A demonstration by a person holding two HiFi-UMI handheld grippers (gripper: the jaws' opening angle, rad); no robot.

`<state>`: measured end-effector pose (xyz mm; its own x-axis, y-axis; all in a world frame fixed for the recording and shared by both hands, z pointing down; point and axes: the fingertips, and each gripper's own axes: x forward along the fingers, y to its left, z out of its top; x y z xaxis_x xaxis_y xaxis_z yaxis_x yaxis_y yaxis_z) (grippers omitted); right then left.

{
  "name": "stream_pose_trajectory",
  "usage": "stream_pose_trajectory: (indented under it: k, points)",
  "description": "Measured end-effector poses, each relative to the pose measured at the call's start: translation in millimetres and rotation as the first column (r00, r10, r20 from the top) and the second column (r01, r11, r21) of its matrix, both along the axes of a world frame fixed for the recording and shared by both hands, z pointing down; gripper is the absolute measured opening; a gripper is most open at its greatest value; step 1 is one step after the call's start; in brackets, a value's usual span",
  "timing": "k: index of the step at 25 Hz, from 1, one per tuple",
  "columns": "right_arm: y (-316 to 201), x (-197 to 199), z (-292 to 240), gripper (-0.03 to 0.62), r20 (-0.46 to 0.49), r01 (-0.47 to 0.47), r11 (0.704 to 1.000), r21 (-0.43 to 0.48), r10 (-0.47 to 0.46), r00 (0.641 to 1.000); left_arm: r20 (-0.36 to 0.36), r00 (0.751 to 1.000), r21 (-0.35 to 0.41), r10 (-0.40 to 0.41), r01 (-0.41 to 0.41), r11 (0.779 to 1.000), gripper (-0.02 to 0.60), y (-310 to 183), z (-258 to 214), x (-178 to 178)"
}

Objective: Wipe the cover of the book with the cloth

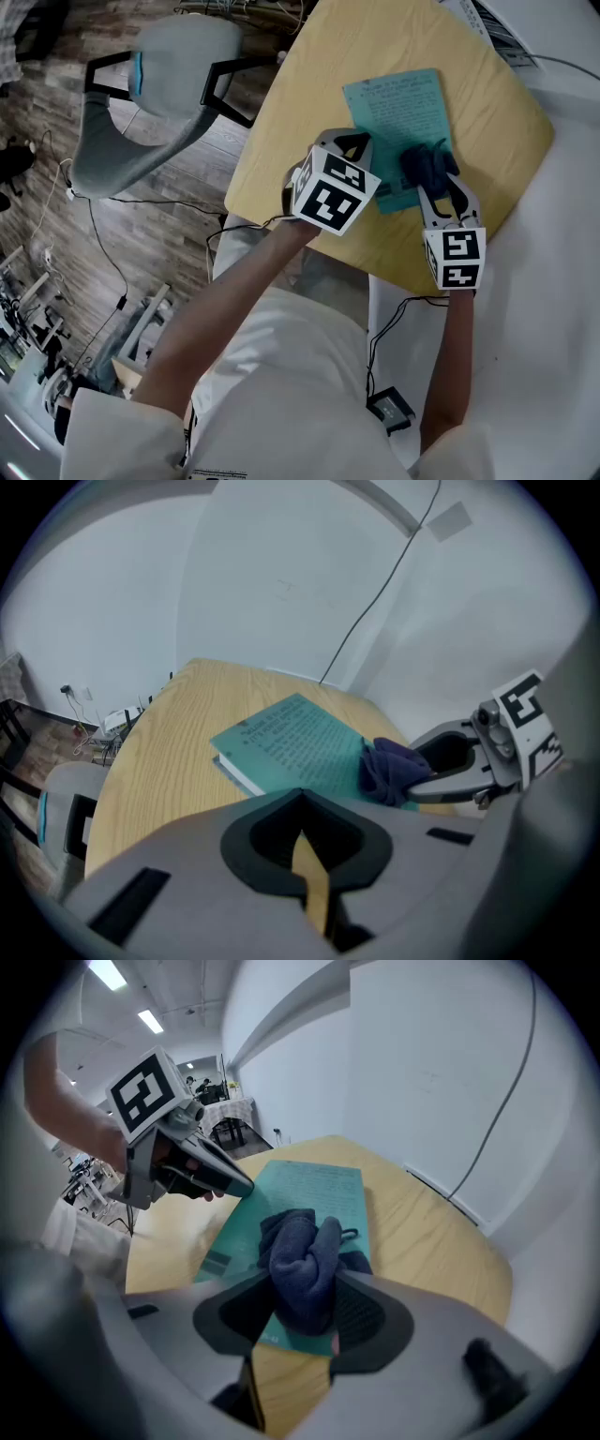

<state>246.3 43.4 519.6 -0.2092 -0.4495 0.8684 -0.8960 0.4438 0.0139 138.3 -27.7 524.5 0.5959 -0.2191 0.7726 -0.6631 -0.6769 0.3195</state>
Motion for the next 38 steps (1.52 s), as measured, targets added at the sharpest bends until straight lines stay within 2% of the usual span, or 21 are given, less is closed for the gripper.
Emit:
stream_pose_trajectory:
  k: [10,14,20,25,31,38]
  points:
    - [78.8,13.0,3.5,0.189,-0.002,-0.099,0.985,-0.145,0.099,0.995,-0.007,1.000,0.002,-0.003,0.003,1.000,0.011,0.0,-0.9,-0.9]
    - [80.4,11.8,-14.9,0.189,-0.053,-0.092,0.990,-0.110,0.087,0.995,-0.013,1.000,-0.004,0.002,-0.002,1.000,0.011,0.1,-0.3,0.7]
    - [17.1,-1.6,-61.9,0.189,-0.004,-0.082,0.995,0.049,0.082,0.997,-0.007,1.000,-0.003,0.010,-0.010,1.000,0.011,0.7,-0.4,-1.8]
    - [-70.0,-7.9,-73.3,0.189,-0.018,0.005,0.985,0.170,-0.002,1.000,-0.010,1.000,-0.010,0.016,-0.016,1.000,0.011,0.1,-1.1,0.4]
    - [-137.9,-12.9,-45.2,0.189,-0.041,0.084,0.983,0.166,-0.078,0.996,0.006,1.000,0.010,0.030,-0.031,0.999,0.011,-0.4,-0.7,0.7]
    - [-167.7,-4.9,-15.8,0.189,-0.052,0.073,0.986,0.149,-0.066,0.996,0.001,1.000,0.003,0.021,-0.021,1.000,0.011,-0.6,0.3,-0.4]
